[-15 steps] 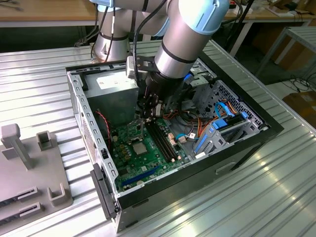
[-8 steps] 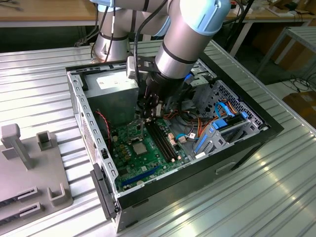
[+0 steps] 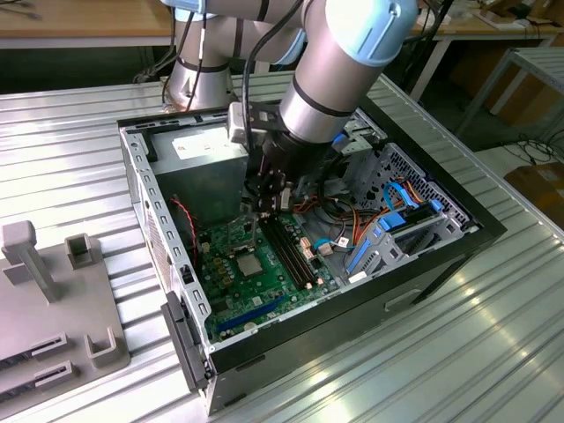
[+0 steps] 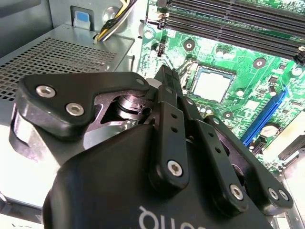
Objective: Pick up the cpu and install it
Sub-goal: 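Close the cpu cover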
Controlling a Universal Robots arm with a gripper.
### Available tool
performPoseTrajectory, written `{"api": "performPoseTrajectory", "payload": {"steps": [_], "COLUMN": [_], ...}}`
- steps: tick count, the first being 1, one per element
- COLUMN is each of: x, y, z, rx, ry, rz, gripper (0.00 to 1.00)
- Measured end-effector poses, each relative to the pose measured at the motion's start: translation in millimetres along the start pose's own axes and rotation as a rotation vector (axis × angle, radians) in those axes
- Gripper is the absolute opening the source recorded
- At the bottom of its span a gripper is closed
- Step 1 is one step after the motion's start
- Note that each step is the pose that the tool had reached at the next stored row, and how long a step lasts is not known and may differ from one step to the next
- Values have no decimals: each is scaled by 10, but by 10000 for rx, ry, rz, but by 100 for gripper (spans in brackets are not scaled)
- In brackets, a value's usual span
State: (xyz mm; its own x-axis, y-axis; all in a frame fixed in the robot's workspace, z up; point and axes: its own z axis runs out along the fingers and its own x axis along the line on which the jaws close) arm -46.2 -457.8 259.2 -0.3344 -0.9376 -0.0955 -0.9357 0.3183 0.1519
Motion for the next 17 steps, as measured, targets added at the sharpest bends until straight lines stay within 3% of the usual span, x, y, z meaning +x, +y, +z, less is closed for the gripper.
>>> {"api": "performPoseTrajectory", "payload": {"steps": [17], "x": [10], "y": [-2], "z": [-16], "rx": [-34], "ry": [-66], "rz": [-80], "gripper": [11]}}
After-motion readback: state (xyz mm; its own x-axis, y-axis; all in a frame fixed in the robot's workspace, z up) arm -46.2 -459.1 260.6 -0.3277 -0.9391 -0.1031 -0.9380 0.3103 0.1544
